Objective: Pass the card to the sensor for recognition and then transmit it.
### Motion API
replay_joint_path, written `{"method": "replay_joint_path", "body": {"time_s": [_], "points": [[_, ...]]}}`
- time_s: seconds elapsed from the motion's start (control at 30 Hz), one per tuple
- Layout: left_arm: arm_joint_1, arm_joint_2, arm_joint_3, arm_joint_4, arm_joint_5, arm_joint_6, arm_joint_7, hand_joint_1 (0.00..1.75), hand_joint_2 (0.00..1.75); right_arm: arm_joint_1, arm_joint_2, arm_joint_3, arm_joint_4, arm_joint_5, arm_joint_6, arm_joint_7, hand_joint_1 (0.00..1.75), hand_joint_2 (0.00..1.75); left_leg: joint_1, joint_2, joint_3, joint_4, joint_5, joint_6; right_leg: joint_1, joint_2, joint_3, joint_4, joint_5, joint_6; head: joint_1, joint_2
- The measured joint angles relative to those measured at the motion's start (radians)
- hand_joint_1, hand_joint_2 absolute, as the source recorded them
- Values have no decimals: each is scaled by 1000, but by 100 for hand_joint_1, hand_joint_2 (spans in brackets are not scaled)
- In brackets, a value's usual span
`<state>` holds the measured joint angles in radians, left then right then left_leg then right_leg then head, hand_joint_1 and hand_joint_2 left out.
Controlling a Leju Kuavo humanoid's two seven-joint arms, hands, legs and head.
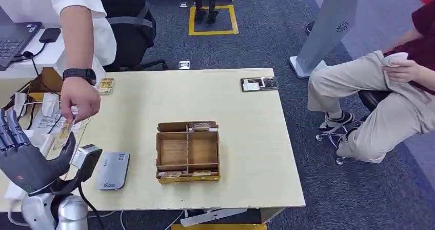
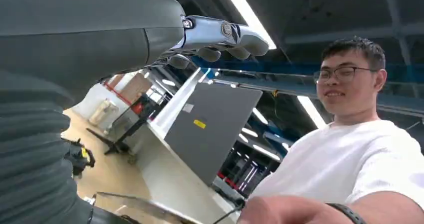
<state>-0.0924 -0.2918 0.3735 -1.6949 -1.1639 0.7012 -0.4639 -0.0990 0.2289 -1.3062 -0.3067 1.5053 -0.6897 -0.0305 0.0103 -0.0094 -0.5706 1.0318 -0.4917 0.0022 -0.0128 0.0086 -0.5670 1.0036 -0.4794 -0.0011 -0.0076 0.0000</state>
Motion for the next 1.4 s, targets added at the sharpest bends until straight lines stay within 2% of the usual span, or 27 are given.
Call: {"method": "replay_joint_path", "body": {"time_s": [0.43, 0.47, 0.5, 1.03, 1.4], "points": [[-10, -2, 6, 1, 27, 0, 6, 3, 175, 0, -3, 13, 2, -7, 0, 0, 0, 175, 0, 0, 0, 0, 0, 0, 0, 0, 0, 0, 0, 0, 0, 0], [-10, -2, 6, 1, 27, 0, 6, 30, 175, 0, -3, 13, 2, -7, 0, 0, 0, 175, 0, 0, 0, 0, 0, 0, 0, 0, 0, 0, 0, 0, 0, 0], [-10, -2, 6, 1, 28, 0, 6, 175, 175, 0, -3, 13, 2, -8, 0, 0, 0, 175, 0, 0, 0, 0, 0, 0, 0, 0, 0, 0, 0, 0, 0, 0], [-12, -3, 6, 10, 103, 0, -40, 175, 175, 0, -3, 14, 2, -18, 0, 0, 0, 175, 0, 0, 0, 0, 0, 0, 0, 0, -1, 0, 0, 0, 0, 0], [-13, -4, 0, 11, 89, 0, -28, 175, 175, 0, -3, 23, 2, -39, 0, 0, 0, 175, 0, 0, 0, 0, 0, 0, 0, 0, -1, 0, 0, 0, 0, 0]]}}
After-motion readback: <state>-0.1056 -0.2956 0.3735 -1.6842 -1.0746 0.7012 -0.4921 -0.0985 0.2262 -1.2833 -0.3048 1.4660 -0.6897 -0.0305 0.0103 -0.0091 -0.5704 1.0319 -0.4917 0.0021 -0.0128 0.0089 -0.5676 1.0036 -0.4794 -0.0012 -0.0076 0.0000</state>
